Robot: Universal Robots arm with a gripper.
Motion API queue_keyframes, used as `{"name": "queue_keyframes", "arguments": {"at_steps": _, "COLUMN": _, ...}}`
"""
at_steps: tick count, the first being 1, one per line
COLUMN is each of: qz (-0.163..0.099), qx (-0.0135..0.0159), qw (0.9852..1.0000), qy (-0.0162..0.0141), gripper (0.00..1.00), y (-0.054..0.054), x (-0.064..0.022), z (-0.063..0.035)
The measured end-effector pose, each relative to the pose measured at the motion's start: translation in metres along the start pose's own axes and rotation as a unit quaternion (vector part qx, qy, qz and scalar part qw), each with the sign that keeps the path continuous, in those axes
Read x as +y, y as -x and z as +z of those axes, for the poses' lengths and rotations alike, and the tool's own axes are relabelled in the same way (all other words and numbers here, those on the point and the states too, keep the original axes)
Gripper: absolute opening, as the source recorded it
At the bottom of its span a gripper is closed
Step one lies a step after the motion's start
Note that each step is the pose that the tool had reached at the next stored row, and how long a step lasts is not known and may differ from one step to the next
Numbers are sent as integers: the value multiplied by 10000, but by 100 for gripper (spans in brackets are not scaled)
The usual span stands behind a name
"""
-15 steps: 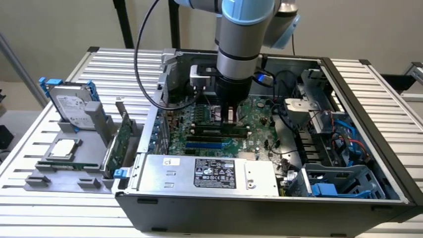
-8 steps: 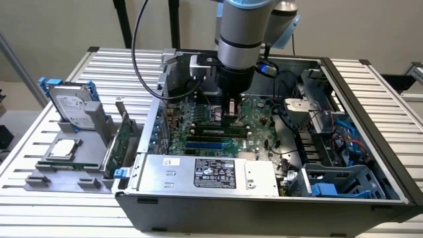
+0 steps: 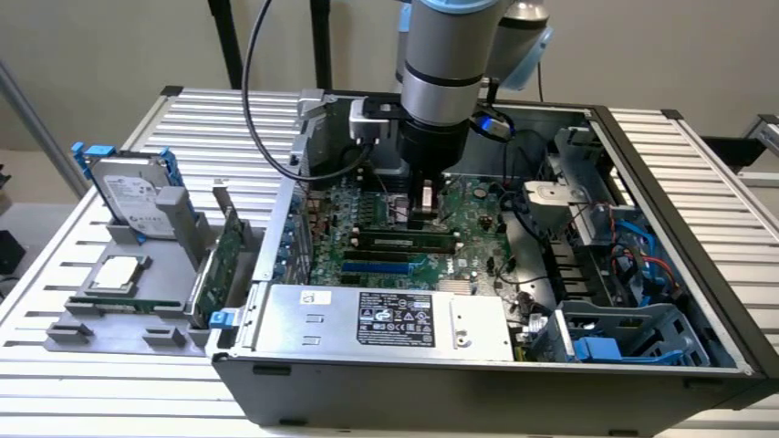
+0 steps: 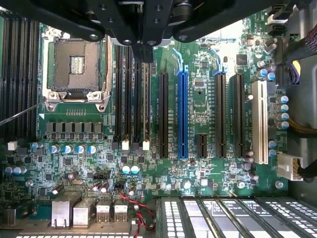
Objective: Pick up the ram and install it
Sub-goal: 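Press down the ram until it locks into place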
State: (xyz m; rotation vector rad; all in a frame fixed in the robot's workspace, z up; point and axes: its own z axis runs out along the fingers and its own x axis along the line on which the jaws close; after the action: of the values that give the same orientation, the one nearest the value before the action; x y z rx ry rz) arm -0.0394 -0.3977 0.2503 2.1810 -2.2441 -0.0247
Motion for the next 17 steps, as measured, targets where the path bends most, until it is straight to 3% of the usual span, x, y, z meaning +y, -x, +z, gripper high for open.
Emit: {"name": "queue_keyframes", "arguments": {"at_steps": 17, "qz": -1, "qx": 0, "qw": 10000, "qy": -1, "gripper": 0, "y": 0, "x": 1, "z": 3}}
